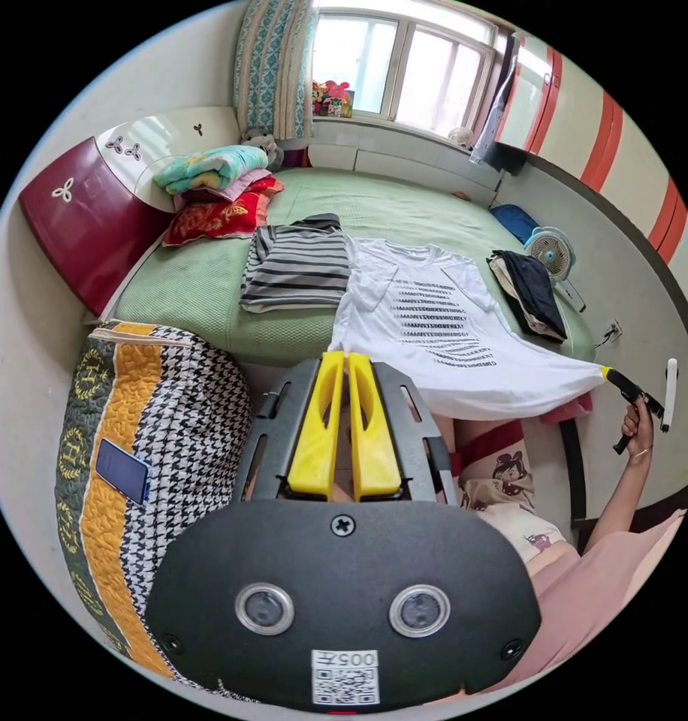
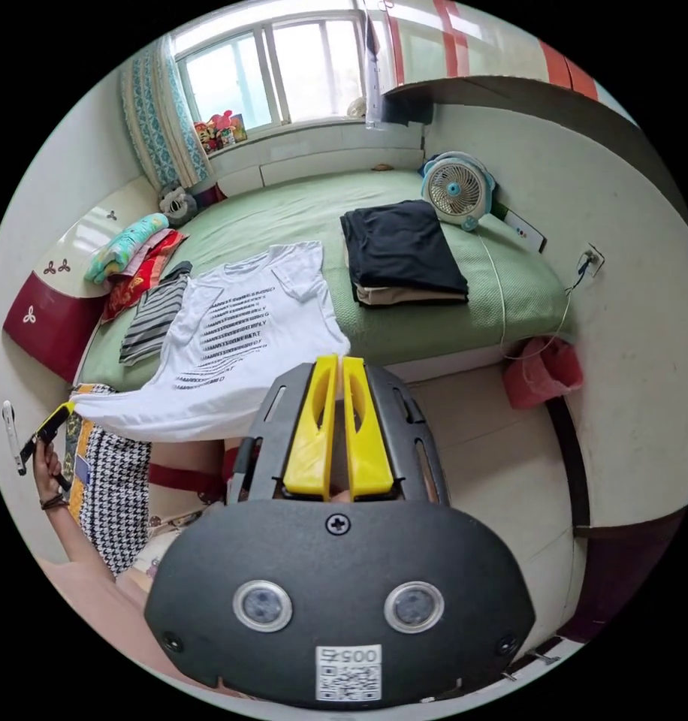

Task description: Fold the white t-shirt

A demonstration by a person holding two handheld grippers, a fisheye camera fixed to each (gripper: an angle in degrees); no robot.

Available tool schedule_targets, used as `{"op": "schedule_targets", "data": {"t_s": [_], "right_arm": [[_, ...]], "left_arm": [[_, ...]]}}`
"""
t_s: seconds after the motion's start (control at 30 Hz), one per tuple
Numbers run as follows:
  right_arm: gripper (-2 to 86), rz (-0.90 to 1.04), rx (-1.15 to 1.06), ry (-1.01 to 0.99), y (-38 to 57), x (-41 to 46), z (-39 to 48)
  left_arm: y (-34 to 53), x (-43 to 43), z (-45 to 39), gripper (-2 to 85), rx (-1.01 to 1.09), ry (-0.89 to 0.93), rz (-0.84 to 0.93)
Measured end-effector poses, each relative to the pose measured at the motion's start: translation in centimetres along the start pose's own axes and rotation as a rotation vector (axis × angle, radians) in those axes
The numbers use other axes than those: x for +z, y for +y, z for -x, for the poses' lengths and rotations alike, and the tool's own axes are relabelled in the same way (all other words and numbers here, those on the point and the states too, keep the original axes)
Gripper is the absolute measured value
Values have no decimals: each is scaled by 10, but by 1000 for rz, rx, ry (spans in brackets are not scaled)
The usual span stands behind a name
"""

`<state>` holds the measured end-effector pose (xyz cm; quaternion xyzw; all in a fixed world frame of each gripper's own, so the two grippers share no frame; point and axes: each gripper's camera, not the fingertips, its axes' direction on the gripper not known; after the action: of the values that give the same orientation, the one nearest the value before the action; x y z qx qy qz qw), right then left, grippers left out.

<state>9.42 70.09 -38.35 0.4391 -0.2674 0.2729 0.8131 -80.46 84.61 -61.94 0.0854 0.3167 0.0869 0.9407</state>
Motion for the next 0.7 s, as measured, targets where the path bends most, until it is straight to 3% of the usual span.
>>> {"op": "schedule_targets", "data": {"t_s": [0.7], "right_arm": [[0, -74, 26, 14, 16, -57, 3]], "left_arm": [[4, -97, 5, 3, -20, 26, -124]]}}
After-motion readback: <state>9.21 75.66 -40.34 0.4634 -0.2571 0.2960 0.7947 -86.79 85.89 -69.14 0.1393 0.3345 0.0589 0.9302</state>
